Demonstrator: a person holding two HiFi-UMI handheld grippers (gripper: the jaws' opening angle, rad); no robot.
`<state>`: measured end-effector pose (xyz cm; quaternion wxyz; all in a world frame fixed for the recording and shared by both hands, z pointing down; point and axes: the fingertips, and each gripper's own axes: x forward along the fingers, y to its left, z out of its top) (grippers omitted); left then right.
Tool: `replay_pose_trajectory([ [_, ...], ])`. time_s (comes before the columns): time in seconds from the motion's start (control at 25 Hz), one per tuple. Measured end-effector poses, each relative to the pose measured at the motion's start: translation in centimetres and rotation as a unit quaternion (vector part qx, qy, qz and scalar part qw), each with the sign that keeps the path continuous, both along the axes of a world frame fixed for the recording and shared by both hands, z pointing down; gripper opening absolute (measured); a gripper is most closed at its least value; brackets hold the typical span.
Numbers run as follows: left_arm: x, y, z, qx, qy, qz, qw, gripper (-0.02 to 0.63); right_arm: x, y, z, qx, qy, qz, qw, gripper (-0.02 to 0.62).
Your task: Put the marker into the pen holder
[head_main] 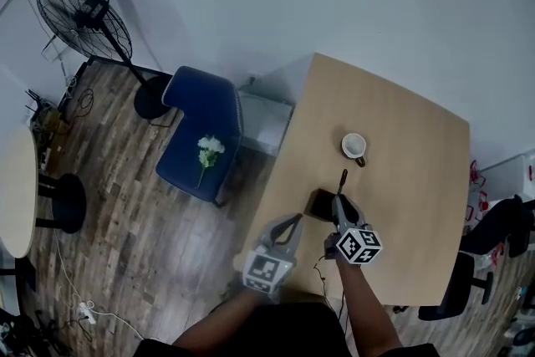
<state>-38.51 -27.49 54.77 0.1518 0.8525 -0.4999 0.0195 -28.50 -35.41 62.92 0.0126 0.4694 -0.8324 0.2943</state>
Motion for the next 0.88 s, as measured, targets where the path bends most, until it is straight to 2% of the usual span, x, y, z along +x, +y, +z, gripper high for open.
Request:
replay_pose_trajectory([
  [0.28,-0.9,-1.6,0.6,-0.005,-0.001,0.012,0.9999,0.003,0.2,-1.4,2.7,-0.018,0.003,0.032,0.999,0.043],
  [0.88,-0.4,-2.0,2.1,-0.028,-0.009,0.035,0.999,0.003,-1.3,-1.0,4.6,-0.024,0.066,-0.004,0.998,0.046],
])
